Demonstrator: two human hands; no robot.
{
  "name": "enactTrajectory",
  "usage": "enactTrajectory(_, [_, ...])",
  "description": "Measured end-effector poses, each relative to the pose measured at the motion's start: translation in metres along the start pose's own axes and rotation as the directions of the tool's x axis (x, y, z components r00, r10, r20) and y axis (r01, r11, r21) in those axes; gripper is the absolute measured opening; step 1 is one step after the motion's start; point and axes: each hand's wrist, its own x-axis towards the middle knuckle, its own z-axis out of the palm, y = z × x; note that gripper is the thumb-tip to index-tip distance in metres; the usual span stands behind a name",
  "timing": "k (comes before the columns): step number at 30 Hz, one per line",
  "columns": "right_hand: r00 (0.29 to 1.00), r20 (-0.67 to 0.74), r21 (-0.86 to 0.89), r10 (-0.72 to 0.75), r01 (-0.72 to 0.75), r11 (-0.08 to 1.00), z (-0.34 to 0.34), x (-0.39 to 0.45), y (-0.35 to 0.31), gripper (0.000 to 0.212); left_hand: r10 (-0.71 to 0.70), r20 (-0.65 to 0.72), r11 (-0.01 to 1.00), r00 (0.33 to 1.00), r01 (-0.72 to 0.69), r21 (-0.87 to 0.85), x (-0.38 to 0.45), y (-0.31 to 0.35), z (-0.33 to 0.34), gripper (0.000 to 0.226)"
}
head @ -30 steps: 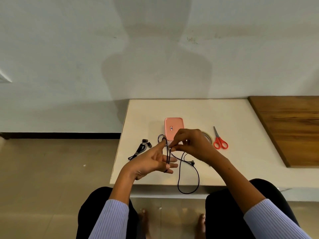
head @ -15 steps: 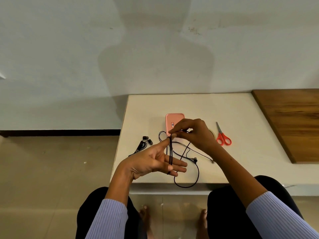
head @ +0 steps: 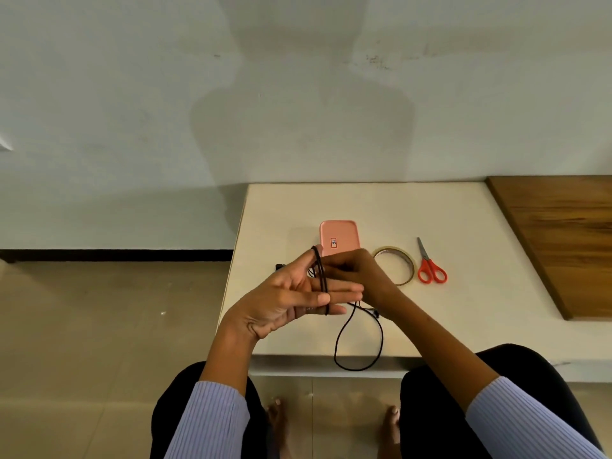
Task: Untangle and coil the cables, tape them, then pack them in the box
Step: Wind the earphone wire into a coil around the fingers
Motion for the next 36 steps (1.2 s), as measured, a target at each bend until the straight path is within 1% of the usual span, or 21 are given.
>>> enactTrajectory(1, [1.000, 0.021, -0.008, 0.004, -0.004, 1.000, 0.002, 0.001, 0.002, 0.019, 0.025, -0.050, 1.000, 0.998, -0.026, -0.015, 0.001, 0.000, -0.001, 0.061])
enactTrajectory(3, [0.999, 0.021, -0.033, 0.044, -0.044, 0.999, 0.004, 0.002, 0.003, 0.021, 0.078, -0.165, 0.994, 0.983, -0.089, -0.058, 0.005, 0.000, -0.002, 0.050])
enactTrajectory(5, [0.995, 0.025, -0.039, 0.097, -0.096, 0.995, 0.007, 0.001, 0.000, 0.022, 0.120, -0.298, 0.982, 0.947, -0.158, -0.107, 0.008, 0.000, -0.005, 0.046])
enactTrajectory(7, [0.994, 0.098, -0.088, 0.056, -0.048, 0.995, 0.015, -0.001, -0.003, 0.020, 0.152, -0.423, 0.975, 0.893, -0.205, -0.083, 0.010, 0.001, -0.008, 0.043])
enactTrajectory(9, [0.988, 0.153, -0.147, 0.017, 0.006, 0.989, 0.022, -0.002, -0.006, 0.020, 0.157, -0.522, 0.981, 0.838, -0.195, -0.019, 0.011, 0.000, -0.012, 0.041])
enactTrajectory(10, [0.988, 0.157, -0.196, -0.004, 0.035, 0.980, 0.023, -0.002, -0.007, 0.020, 0.150, -0.563, 0.984, 0.813, -0.177, 0.007, 0.011, 0.000, -0.013, 0.045])
enactTrajectory(12, [0.987, 0.150, -0.335, -0.051, 0.100, 0.937, 0.019, -0.002, -0.008, 0.017, 0.116, -0.634, 0.993, 0.764, -0.102, 0.059, 0.012, -0.004, -0.017, 0.076])
enactTrajectory(13, [0.986, 0.147, -0.410, -0.073, 0.128, 0.903, 0.015, -0.002, -0.007, 0.017, 0.101, -0.655, 0.994, 0.749, -0.050, 0.096, 0.012, -0.006, -0.017, 0.087])
enactTrajectory(14, [0.985, 0.144, -0.480, -0.090, 0.149, 0.864, 0.011, -0.002, -0.007, 0.017, 0.088, -0.663, 0.991, 0.743, 0.005, 0.136, 0.012, -0.007, -0.017, 0.093])
enactTrajectory(16, [0.984, 0.143, -0.586, -0.106, 0.170, 0.793, 0.003, -0.001, -0.007, 0.016, 0.044, -0.651, 0.972, 0.758, 0.117, 0.202, 0.012, -0.009, -0.014, 0.097])
enactTrajectory(18, [0.978, 0.158, -0.636, -0.134, 0.205, 0.744, -0.003, 0.000, -0.007, 0.014, -0.017, -0.624, 0.948, 0.781, 0.210, 0.238, 0.011, -0.011, -0.014, 0.100])
enactTrajectory(21, [0.956, 0.211, -0.659, -0.205, 0.295, 0.692, -0.009, 0.001, -0.007, 0.012, -0.107, -0.574, 0.907, 0.812, 0.317, 0.279, 0.010, -0.014, -0.013, 0.101])
enactTrajectory(23, [0.946, 0.226, -0.651, -0.234, 0.325, 0.686, -0.011, 0.002, -0.007, 0.011, -0.174, -0.531, 0.884, 0.829, 0.369, 0.287, 0.009, -0.016, -0.011, 0.099])
enactTrajectory(25, [0.946, 0.189, -0.605, -0.263, 0.323, 0.728, -0.016, 0.004, -0.006, 0.012, -0.250, -0.473, 0.875, 0.845, 0.406, 0.263, 0.008, -0.017, -0.010, 0.096])
enactTrajectory(28, [0.957, 0.062, -0.479, -0.283, 0.277, 0.833, -0.025, 0.007, -0.004, 0.012, -0.330, -0.342, 0.870, 0.880, 0.424, 0.252, 0.006, -0.015, -0.006, 0.096])
enactTrajectory(31, [0.966, 0.003, -0.376, -0.258, 0.241, 0.895, -0.025, 0.009, 0.000, 0.012, -0.345, -0.212, 0.884, 0.914, 0.393, 0.254, 0.005, -0.012, -0.003, 0.094])
enactTrajectory(36, [0.977, -0.059, -0.248, -0.205, 0.185, 0.951, -0.030, 0.010, 0.003, 0.009, -0.340, -0.093, 0.906, 0.936, 0.353, 0.233, 0.003, -0.009, -0.004, 0.092])
